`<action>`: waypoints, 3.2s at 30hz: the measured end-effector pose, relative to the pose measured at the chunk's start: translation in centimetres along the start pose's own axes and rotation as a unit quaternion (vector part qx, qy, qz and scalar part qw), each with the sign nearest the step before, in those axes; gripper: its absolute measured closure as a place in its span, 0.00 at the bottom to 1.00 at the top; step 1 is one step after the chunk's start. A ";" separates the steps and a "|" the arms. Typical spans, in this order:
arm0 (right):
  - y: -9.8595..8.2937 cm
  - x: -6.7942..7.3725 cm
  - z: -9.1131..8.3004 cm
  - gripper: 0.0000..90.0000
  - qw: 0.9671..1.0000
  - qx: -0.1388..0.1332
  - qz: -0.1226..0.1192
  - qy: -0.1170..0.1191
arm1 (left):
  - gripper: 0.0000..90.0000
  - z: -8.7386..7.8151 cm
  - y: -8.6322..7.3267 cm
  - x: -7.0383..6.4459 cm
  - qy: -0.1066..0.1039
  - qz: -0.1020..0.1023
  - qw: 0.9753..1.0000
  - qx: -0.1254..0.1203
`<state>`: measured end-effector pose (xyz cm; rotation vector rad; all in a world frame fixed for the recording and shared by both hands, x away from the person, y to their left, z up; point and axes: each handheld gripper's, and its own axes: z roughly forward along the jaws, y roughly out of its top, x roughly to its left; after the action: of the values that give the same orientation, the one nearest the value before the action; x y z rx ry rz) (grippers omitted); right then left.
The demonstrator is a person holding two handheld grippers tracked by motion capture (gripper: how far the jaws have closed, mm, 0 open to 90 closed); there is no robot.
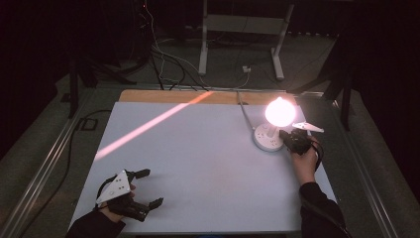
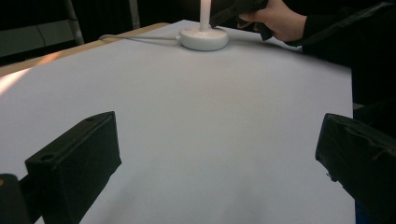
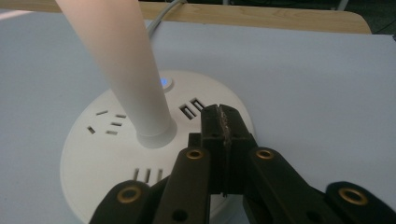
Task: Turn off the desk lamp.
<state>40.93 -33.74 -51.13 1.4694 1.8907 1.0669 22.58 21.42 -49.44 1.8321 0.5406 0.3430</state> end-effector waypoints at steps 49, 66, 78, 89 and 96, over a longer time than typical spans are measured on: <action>0.3 -0.1 0.0 1.00 1.000 -0.003 0.011 0.001 | 0.01 0.0 0.0 0.0 0.000 0.000 1.000 0.001; 0.0 -0.3 0.1 1.00 1.000 0.000 0.008 -0.002 | 0.01 0.1 0.0 -0.1 0.000 0.000 1.000 0.002; 1.1 -0.4 -1.3 1.00 1.000 -0.025 0.016 0.004 | 0.01 0.1 0.0 0.0 0.000 -0.002 1.000 0.001; 1.5 -0.2 -1.7 1.00 0.999 -0.033 0.015 0.005 | 0.01 0.1 0.0 0.0 -0.001 -0.001 1.000 0.001; 1.3 -0.2 -1.5 1.00 0.999 -0.031 0.016 0.002 | 0.01 0.1 0.0 -0.1 -0.001 -0.001 1.000 0.002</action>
<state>40.49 -34.17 -49.19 1.4681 1.8249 1.1346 22.56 21.35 -49.47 1.8346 0.5420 0.3401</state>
